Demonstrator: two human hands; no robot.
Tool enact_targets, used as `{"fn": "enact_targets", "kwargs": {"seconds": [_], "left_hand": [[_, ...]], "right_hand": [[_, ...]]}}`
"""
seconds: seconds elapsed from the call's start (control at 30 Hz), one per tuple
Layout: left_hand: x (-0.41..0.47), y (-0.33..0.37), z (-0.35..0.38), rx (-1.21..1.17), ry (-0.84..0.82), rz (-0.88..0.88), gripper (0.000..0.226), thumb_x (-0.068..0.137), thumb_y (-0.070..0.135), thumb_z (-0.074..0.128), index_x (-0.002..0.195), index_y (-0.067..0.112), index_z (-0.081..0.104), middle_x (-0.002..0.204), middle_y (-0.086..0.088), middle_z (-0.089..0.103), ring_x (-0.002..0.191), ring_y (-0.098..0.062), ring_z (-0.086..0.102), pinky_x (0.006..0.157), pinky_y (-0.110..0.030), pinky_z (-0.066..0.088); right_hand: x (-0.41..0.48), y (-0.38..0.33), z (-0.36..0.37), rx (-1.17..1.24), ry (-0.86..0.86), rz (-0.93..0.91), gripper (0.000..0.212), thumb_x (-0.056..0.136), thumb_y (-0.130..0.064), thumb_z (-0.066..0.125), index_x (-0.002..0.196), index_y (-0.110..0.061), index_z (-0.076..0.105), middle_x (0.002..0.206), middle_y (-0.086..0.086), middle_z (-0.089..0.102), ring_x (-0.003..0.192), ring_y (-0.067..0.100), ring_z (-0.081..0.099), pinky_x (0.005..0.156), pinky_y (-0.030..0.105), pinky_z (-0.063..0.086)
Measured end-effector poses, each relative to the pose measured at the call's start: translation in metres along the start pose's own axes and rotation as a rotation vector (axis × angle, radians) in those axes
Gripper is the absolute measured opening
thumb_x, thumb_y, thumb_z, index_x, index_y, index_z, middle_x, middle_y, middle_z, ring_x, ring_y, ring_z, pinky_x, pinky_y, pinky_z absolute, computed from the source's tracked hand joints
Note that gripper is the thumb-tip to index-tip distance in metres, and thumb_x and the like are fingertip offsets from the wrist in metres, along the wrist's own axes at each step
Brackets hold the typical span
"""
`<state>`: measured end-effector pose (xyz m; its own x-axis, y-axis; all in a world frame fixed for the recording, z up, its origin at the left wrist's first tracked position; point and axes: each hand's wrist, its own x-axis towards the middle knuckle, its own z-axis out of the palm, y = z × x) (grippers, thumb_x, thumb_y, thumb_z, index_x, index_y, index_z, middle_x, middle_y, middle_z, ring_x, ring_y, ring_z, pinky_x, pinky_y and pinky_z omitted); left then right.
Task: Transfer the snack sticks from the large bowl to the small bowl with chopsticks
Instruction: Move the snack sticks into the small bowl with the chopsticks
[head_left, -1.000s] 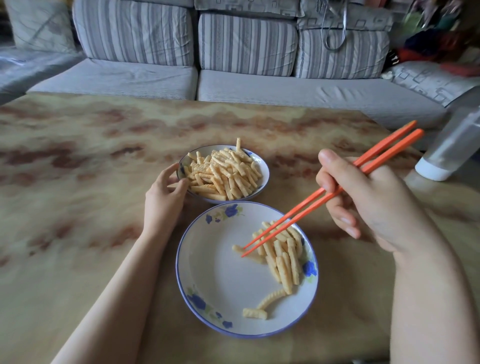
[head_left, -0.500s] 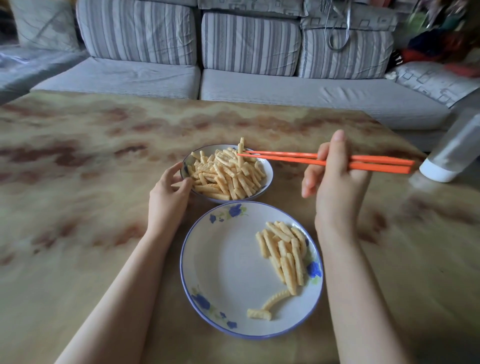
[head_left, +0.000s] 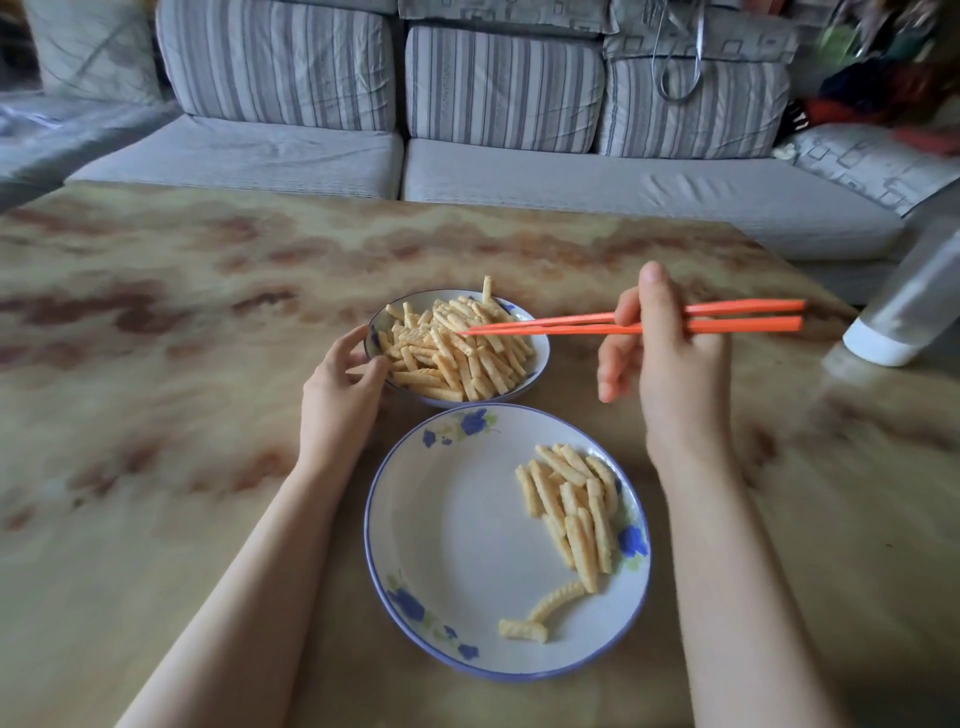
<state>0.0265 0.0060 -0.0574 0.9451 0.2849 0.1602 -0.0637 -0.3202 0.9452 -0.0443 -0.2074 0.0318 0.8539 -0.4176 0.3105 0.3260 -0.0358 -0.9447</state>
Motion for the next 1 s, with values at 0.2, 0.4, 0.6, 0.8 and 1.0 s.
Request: {"fn": "enact_targets", "kwargs": {"seconds": [0.2, 0.4, 0.6, 0.8, 1.0], "left_hand": [[-0.001, 0.000, -0.001, 0.018, -0.001, 0.004, 0.038, 0.091, 0.017, 0.057, 0.129, 0.024, 0.058, 0.101, 0.004, 0.065, 0.071, 0.004, 0.059, 0.061, -0.002, 0.040], [0.000, 0.000, 0.000, 0.013, -0.006, 0.006, 0.039, 0.091, 0.018, 0.056, 0.129, 0.026, 0.058, 0.104, 0.003, 0.068, 0.075, -0.016, 0.066, 0.064, -0.011, 0.042], [0.000, -0.002, 0.000, -0.005, -0.010, 0.003, 0.039, 0.091, 0.018, 0.056, 0.129, 0.026, 0.058, 0.106, 0.001, 0.069, 0.074, -0.019, 0.067, 0.066, -0.014, 0.046], [0.000, -0.001, 0.000, 0.008, -0.007, 0.007, 0.039, 0.091, 0.017, 0.056, 0.130, 0.025, 0.058, 0.105, 0.000, 0.068, 0.067, -0.009, 0.064, 0.059, -0.007, 0.044], [0.000, 0.000, 0.000, 0.019, 0.001, 0.007, 0.038, 0.091, 0.016, 0.056, 0.127, 0.025, 0.059, 0.100, 0.002, 0.066, 0.055, 0.007, 0.058, 0.054, -0.001, 0.039]], "right_hand": [[-0.007, -0.034, -0.037, -0.198, -0.193, -0.002, 0.042, 0.099, -0.034, 0.048, 0.060, -0.018, 0.050, 0.039, 0.005, 0.040, 0.029, 0.021, 0.034, 0.036, 0.020, 0.024], [-0.015, -0.054, -0.052, -0.362, -0.321, 0.037, 0.043, 0.096, -0.038, 0.049, 0.062, -0.013, 0.050, 0.037, 0.006, 0.041, 0.031, 0.023, 0.033, 0.035, 0.017, 0.028], [-0.016, -0.052, -0.052, -0.363, -0.366, 0.090, 0.042, 0.095, -0.039, 0.049, 0.063, -0.011, 0.049, 0.036, 0.006, 0.038, 0.030, 0.021, 0.031, 0.034, 0.016, 0.027], [-0.014, -0.044, -0.046, -0.320, -0.332, 0.088, 0.043, 0.095, -0.039, 0.049, 0.063, -0.011, 0.049, 0.037, 0.006, 0.039, 0.029, 0.022, 0.032, 0.034, 0.019, 0.028], [-0.009, -0.033, -0.033, -0.072, -0.076, 0.009, 0.044, 0.099, -0.031, 0.048, 0.057, -0.019, 0.048, 0.043, 0.001, 0.043, 0.028, 0.017, 0.034, 0.035, 0.020, 0.026]]}}
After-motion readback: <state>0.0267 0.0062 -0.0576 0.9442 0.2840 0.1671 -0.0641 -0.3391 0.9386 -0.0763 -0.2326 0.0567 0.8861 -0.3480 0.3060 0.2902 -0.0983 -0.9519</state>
